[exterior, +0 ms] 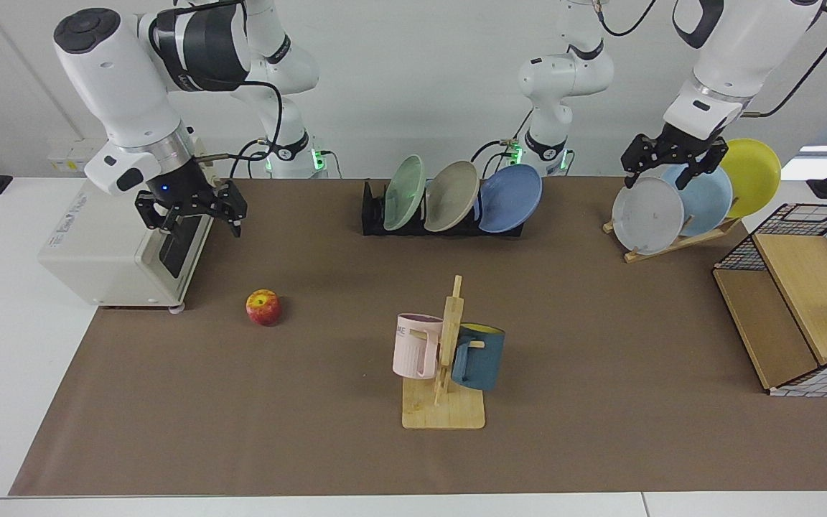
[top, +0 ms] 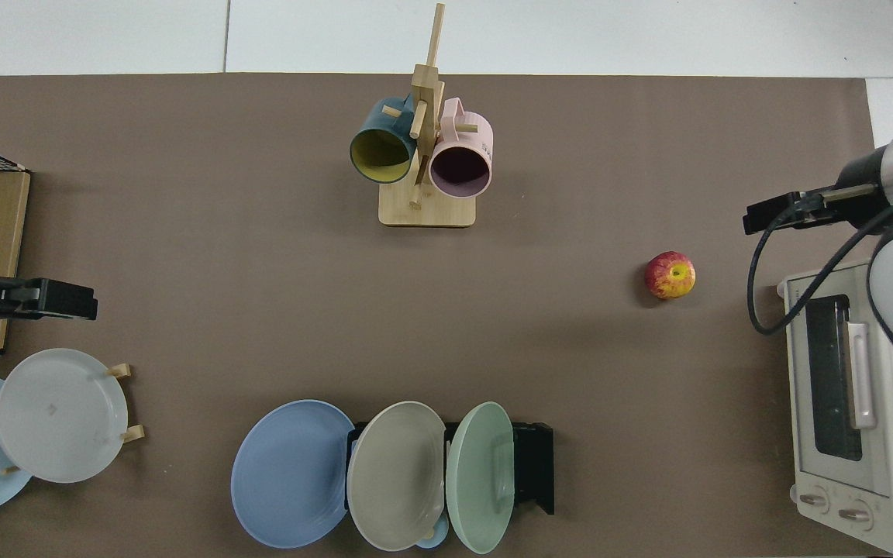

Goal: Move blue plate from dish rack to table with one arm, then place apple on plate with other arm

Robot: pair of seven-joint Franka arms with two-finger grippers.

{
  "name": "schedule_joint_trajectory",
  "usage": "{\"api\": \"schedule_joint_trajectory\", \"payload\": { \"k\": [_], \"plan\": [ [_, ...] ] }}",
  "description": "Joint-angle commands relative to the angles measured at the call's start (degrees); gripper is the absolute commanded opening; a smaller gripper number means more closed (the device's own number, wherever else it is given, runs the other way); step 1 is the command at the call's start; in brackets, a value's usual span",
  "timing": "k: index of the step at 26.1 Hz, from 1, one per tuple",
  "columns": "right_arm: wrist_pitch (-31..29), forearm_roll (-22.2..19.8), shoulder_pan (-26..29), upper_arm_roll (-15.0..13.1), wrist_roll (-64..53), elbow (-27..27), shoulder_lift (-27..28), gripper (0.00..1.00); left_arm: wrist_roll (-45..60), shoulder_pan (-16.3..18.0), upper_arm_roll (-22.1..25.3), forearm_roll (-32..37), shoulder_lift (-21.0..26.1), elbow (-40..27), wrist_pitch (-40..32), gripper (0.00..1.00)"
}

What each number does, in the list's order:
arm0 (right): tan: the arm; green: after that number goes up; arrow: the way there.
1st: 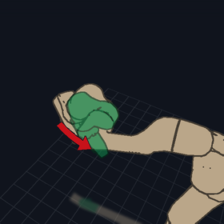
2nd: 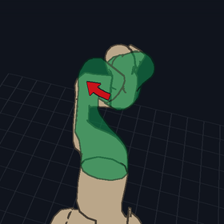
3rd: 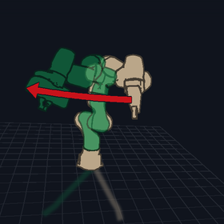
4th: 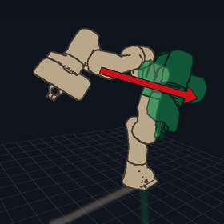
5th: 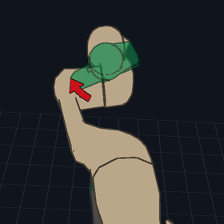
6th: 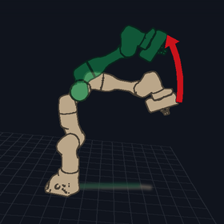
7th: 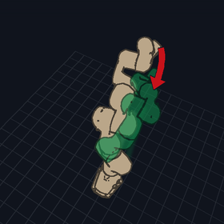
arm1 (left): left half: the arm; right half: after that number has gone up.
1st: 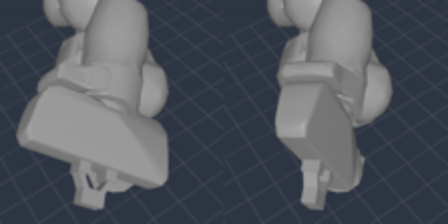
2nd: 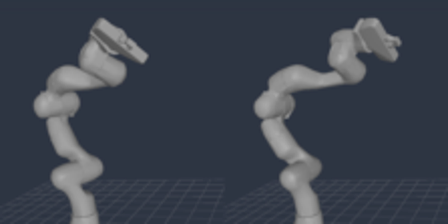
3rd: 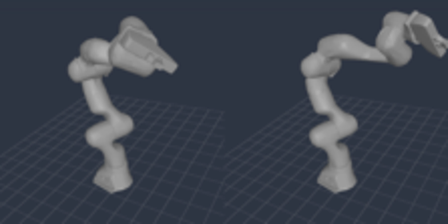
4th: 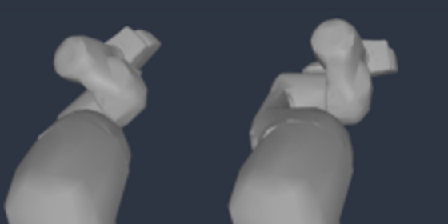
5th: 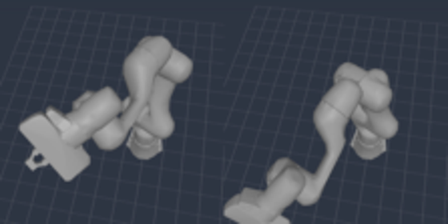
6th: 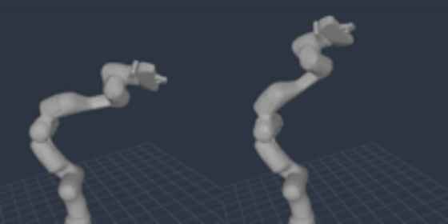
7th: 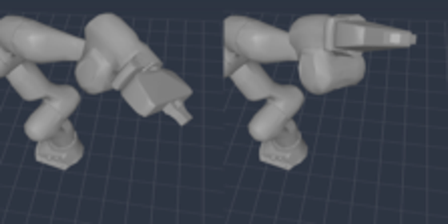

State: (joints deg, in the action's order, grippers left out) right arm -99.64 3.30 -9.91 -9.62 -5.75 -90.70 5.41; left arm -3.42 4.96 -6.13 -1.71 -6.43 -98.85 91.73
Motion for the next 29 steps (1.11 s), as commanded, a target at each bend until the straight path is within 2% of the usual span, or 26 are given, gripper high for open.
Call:
{"api": "schedule_joint_trajectory", "payload": {
  "k": [1,26,29],
  "plan": [
    [-1.17,0.03,0.59,0.57,1.27,-1.50,-1.19,1.00,-0.97,0.14,0.07,0.12,0.28,0.86,-0.68,1.00],
    [-1.25,0.03,0.59,0.57,1.27,-1.50,-1.19,1.00,-0.62,-0.12,-0.02,0.21,-0.08,-0.46,-0.24,1.00],
    [-1.17,0.03,0.59,0.57,1.27,-1.50,-1.19,1.00,-0.27,-0.12,-1.15,0.91,-0.95,-1.77,-0.06,1.00]
  ]
}}
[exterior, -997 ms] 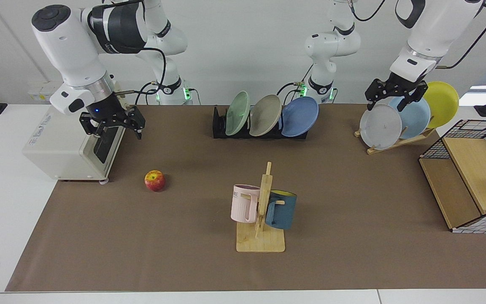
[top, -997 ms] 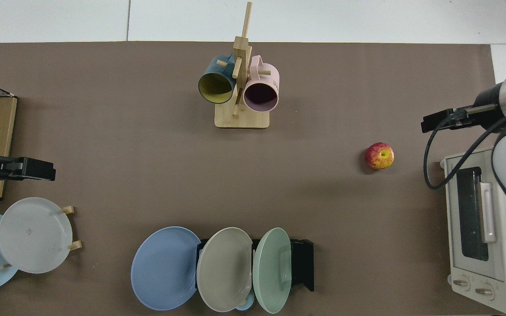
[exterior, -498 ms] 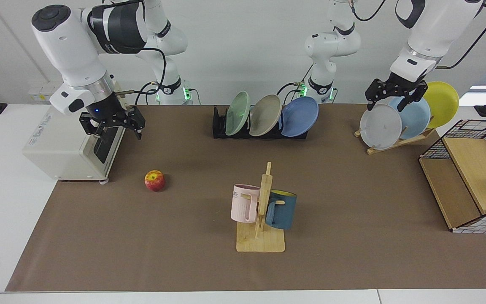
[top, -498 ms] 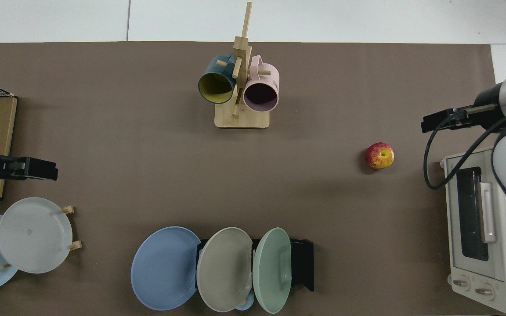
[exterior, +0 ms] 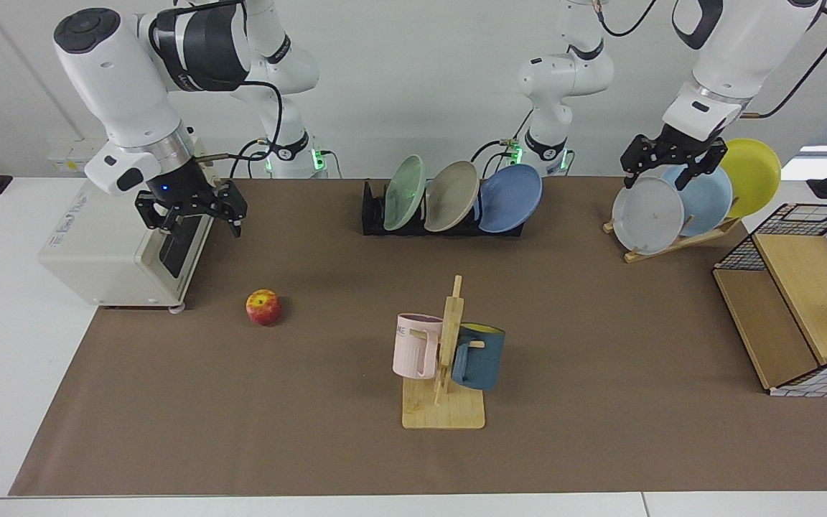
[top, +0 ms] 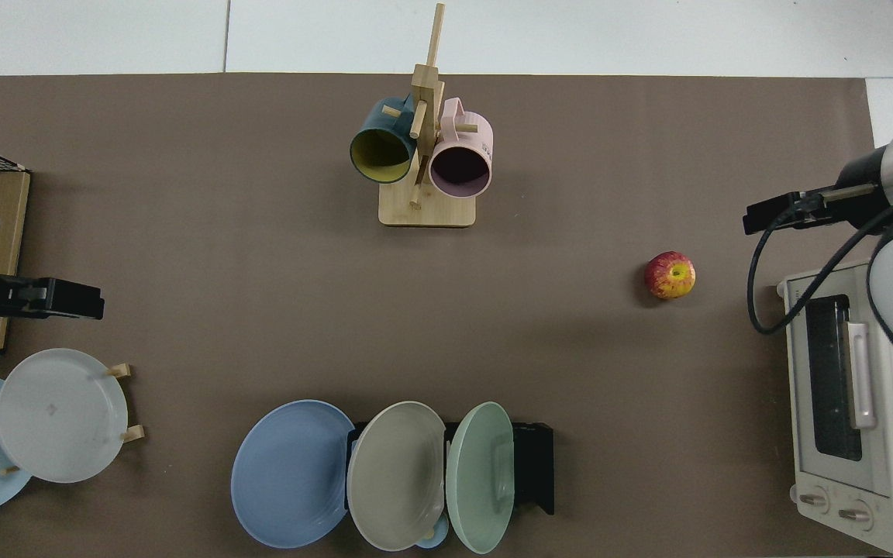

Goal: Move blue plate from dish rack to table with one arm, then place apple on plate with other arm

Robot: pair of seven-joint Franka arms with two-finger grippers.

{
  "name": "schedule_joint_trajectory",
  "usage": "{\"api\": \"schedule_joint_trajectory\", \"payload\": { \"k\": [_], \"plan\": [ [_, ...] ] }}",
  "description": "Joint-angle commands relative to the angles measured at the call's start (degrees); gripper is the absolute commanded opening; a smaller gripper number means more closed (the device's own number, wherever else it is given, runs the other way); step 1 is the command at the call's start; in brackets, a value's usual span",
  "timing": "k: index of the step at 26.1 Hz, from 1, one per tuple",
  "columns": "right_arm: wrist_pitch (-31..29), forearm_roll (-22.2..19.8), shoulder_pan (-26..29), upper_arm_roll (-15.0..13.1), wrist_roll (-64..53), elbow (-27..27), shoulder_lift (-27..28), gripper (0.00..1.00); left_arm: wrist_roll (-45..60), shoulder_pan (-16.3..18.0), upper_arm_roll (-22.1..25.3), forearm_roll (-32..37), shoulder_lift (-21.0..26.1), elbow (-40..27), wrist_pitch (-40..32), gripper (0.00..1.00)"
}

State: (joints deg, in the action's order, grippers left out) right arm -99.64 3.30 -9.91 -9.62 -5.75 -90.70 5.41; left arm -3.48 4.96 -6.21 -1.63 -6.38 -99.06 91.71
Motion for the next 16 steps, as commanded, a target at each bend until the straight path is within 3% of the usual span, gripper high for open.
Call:
{"api": "schedule_joint_trajectory", "payload": {
  "k": [1,6,12,16],
  "plan": [
    [-1.17,0.04,0.59,0.57,1.27,-1.50,-1.19,1.00,-0.03,-0.12,-1.95,1.45,-1.96,-3.06,0.39,1.00],
    [-1.17,0.04,0.59,0.57,1.27,-1.50,-1.19,1.00,7.94,-0.12,-7.57,2.95,-11.96,-17.28,7.16,1.00],
    [-1.25,0.04,0.59,0.57,1.27,-1.50,-1.19,1.00,17.26,-0.04,-18.82,6.11,-19.88,-32.14,13.31,1.00],
    [-1.17,0.04,0.59,0.57,1.27,-1.50,-1.19,1.00,18.25,-0.30,-20.76,6.20,-24.55,-38.57,16.13,1.00]
  ]
}}
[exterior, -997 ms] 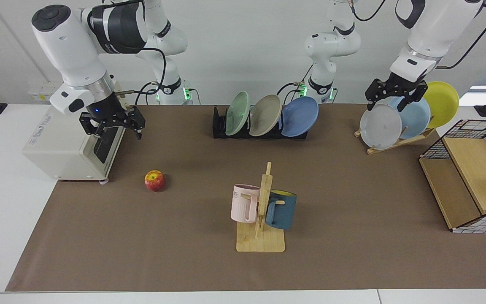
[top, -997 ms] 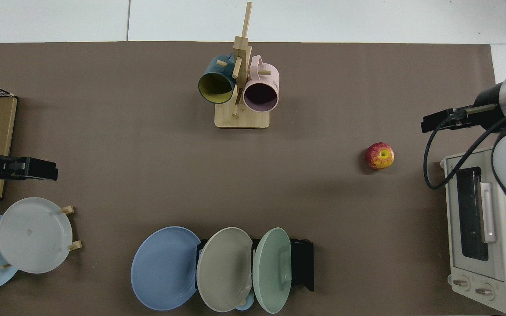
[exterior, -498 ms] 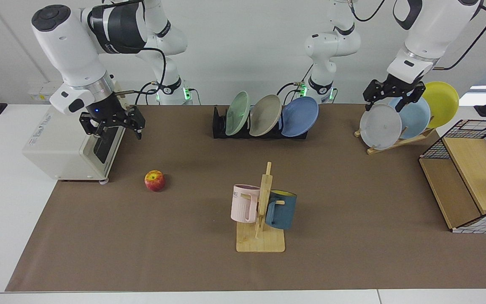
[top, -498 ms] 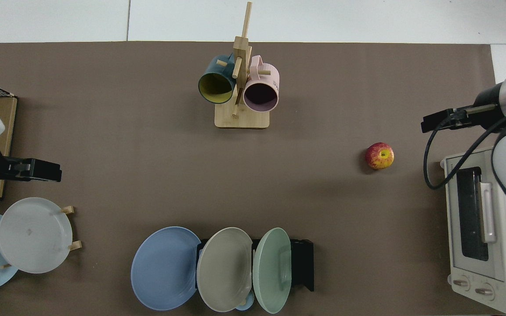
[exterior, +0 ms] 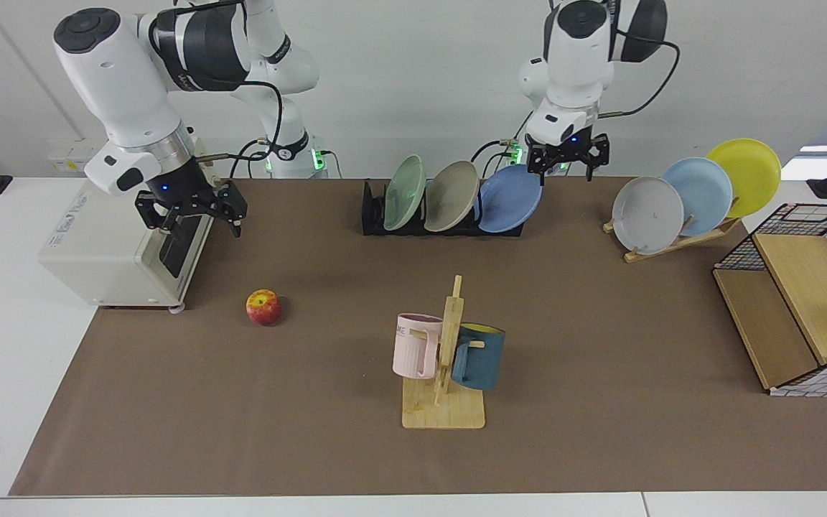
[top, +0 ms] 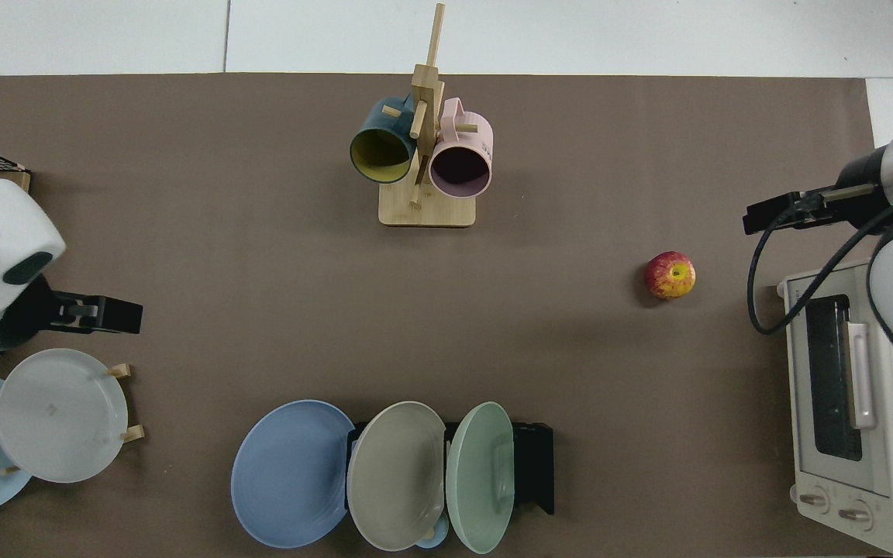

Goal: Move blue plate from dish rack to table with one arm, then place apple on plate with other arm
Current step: 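Move the left gripper down to the blue plate in the dish rack, then grasp the rim of the blue plate with the left gripper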

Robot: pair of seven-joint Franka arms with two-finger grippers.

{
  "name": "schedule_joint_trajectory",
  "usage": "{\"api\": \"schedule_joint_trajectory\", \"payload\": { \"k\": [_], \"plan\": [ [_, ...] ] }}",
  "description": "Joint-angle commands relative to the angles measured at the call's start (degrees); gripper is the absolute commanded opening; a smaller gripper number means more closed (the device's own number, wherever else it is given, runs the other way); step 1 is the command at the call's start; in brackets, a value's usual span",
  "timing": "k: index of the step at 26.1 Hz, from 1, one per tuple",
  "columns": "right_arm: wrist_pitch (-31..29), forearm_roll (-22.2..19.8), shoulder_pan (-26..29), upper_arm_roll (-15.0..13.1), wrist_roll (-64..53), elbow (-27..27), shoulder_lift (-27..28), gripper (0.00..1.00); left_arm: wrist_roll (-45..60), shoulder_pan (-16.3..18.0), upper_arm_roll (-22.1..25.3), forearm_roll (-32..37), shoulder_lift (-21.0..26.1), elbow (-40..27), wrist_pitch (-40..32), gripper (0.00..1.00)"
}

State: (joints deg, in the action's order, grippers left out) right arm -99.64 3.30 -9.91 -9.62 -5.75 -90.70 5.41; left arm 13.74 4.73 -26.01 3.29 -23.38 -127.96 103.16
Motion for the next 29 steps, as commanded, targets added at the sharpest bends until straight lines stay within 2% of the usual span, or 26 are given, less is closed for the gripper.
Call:
{"api": "schedule_joint_trajectory", "payload": {
  "k": [1,3,10,18,21,24,27,28,29],
  "plan": [
    [-1.17,0.04,0.59,0.57,1.27,-1.50,-1.19,1.00,1.90,-0.07,-2.19,1.63,-7.38,-10.46,5.12,1.00],
    [-1.17,0.04,0.59,0.57,1.27,-1.50,-1.19,1.00,3.57,0.54,-5.62,2.60,-7.55,-13.18,7.57,1.00],
    [-1.17,0.04,0.59,0.57,1.27,-1.50,-1.19,1.00,3.66,-0.95,-5.02,1.55,-8.26,-16.44,7.67,1.00],
    [-1.17,0.04,0.59,0.57,1.27,-1.50,-1.19,1.00,3.93,-1.04,-6.77,-1.18,-7.29,-18.38,9.87,0.99],
    [-1.17,0.04,0.59,0.57,1.27,-1.50,-1.19,1.00,3.49,-0.95,-6.77,-1.70,-7.20,-18.38,9.96,0.84],
    [-1.17,0.04,0.59,0.57,1.27,-1.50,-1.19,1.00,3.31,-0.95,-6.77,-1.88,-6.94,-18.64,10.66,0.81],
    [-1.17,0.04,0.59,0.57,1.27,-1.50,-1.19,1.00,3.23,-1.04,-6.86,-1.88,-6.41,-19.35,11.80,0.73],
    [-1.25,0.04,0.59,0.57,1.27,-1.50,-1.19,1.00,3.23,-1.04,-6.95,-1.88,-6.24,-19.35,11.89,0.66],
    [-1.25,0.04,0.59,0.57,1.27,-1.50,-1.19,1.00,3.23,-0.95,-7.04,-1.88,-6.24,-19.35,11.98,0.51]
  ]
}}
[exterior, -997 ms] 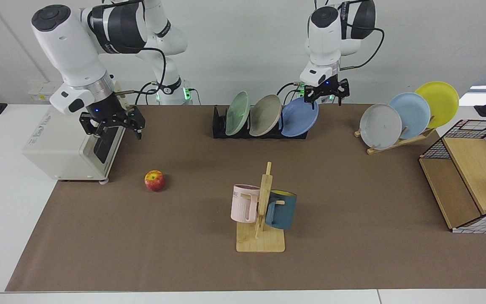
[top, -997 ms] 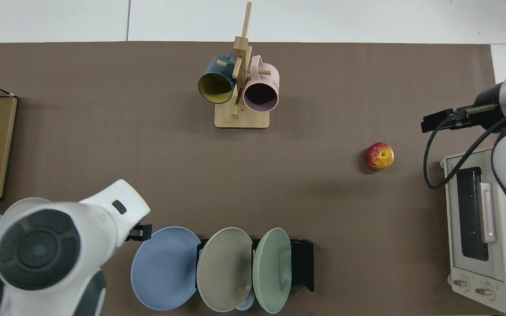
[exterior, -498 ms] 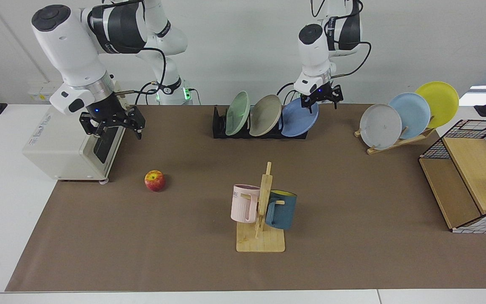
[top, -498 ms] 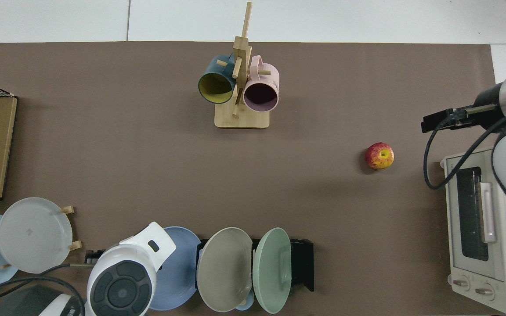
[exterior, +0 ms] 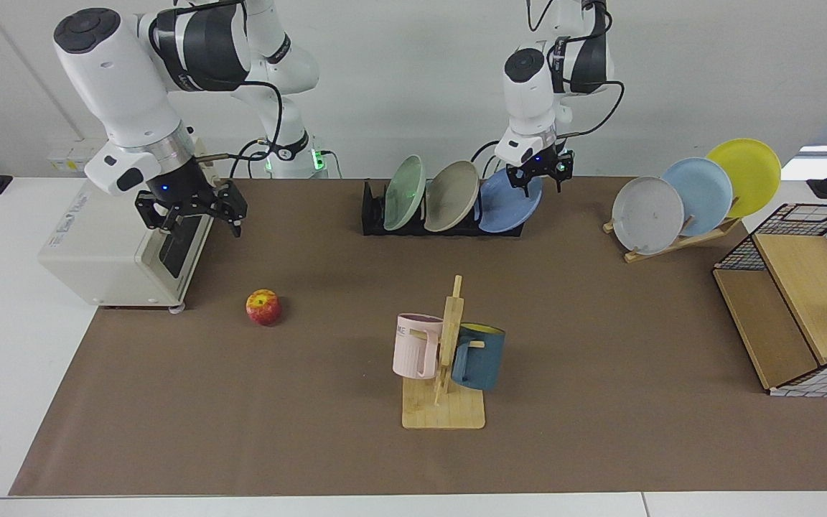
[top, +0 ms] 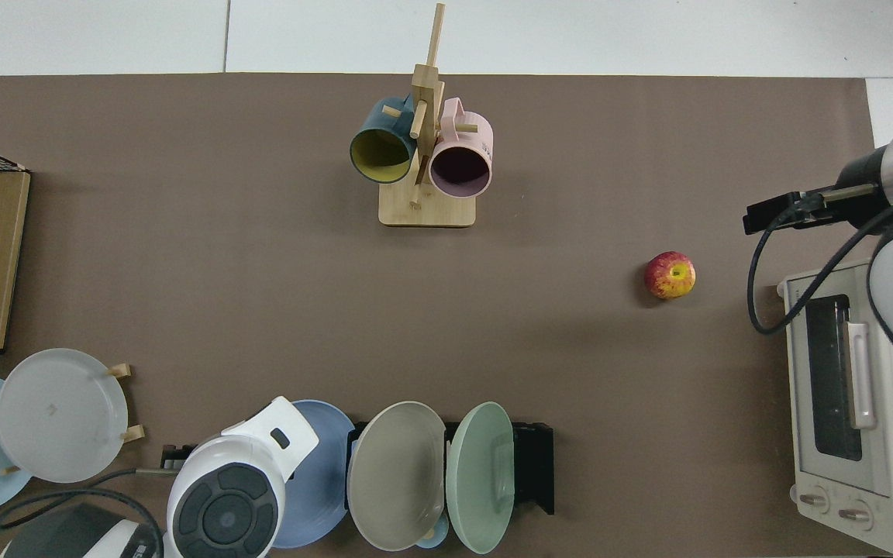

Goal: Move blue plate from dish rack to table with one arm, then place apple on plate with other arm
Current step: 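Grasp the rim of the blue plate with the left gripper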

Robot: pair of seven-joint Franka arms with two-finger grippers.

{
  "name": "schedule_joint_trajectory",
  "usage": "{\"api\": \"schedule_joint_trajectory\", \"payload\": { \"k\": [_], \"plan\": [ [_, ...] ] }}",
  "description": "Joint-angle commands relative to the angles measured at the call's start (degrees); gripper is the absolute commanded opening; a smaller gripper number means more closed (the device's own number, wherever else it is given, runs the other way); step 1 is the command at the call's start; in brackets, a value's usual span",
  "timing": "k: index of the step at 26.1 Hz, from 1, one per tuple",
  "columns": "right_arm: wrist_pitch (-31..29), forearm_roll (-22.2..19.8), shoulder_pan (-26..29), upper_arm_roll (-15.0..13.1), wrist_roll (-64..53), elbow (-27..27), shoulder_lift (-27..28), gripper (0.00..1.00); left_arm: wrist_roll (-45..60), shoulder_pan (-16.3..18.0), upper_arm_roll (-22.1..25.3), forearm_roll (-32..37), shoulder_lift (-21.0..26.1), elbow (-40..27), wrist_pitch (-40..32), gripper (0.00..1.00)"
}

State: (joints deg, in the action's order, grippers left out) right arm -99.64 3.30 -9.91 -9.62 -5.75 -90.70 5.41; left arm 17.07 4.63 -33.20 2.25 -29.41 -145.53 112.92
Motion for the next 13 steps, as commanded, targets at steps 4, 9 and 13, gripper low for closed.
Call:
{"api": "schedule_joint_trajectory", "payload": {
  "k": [4,9,13],
  "plan": [
    [-1.17,0.03,0.59,0.57,1.26,-1.50,-1.19,1.00,-0.28,-0.77,0.15,-0.85,-0.21,-1.78,2.30,0.06],
    [-1.25,0.03,0.59,0.57,1.26,-1.50,-1.19,1.00,-0.28,-0.33,0.24,-0.85,0.41,-1.34,2.39,0.00],
    [-1.17,0.03,0.59,0.57,1.26,-1.50,-1.19,1.00,-0.37,0.02,0.68,-0.85,0.32,-0.03,1.34,0.00]
  ]
}}
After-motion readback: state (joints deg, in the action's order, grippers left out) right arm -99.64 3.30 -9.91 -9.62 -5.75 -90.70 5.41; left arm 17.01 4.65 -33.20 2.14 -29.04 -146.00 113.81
